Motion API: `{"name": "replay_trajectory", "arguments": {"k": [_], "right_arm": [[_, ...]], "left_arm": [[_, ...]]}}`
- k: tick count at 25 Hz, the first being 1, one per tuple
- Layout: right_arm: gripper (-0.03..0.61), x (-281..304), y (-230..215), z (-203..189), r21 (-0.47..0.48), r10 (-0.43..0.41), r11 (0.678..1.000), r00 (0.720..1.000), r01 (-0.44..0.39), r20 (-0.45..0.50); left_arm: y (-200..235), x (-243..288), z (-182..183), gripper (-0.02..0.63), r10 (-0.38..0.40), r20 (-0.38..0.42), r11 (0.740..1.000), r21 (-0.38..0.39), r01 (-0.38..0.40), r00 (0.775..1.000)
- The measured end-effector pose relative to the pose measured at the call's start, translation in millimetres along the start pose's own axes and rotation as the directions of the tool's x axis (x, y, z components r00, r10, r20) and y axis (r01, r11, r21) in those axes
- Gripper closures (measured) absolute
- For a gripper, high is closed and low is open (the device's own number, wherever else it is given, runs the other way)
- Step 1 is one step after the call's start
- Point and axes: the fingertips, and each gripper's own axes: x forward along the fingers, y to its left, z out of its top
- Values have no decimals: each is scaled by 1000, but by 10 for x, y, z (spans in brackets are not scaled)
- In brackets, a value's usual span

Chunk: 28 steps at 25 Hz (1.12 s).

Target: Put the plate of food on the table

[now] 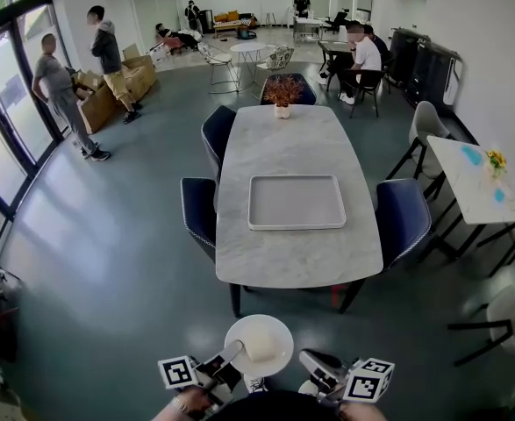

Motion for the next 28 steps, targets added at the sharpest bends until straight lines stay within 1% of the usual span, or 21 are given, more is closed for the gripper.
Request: {"name": "replay_trajectory", "arguments": {"k": [5, 16, 22, 28], "right_arm": [[568, 185, 58, -71, -2, -16, 1000, 1000, 16, 8], [568, 586, 183, -120, -16, -28, 999, 999, 28, 39], [568, 578, 171, -186, -7, -39, 999, 998, 40, 47], [568, 539, 141, -200, 15, -46, 999, 998, 45, 49]], "left_arm": [[36, -124, 173, 584, -8, -8, 1000, -15, 8, 1000], [77, -335, 584, 584, -32, -18, 999, -12, 31, 999], [133, -389, 607, 584, -31, -20, 999, -4, 31, 999], [158, -372, 584, 584, -17, -21, 1000, -24, 17, 1000]]}}
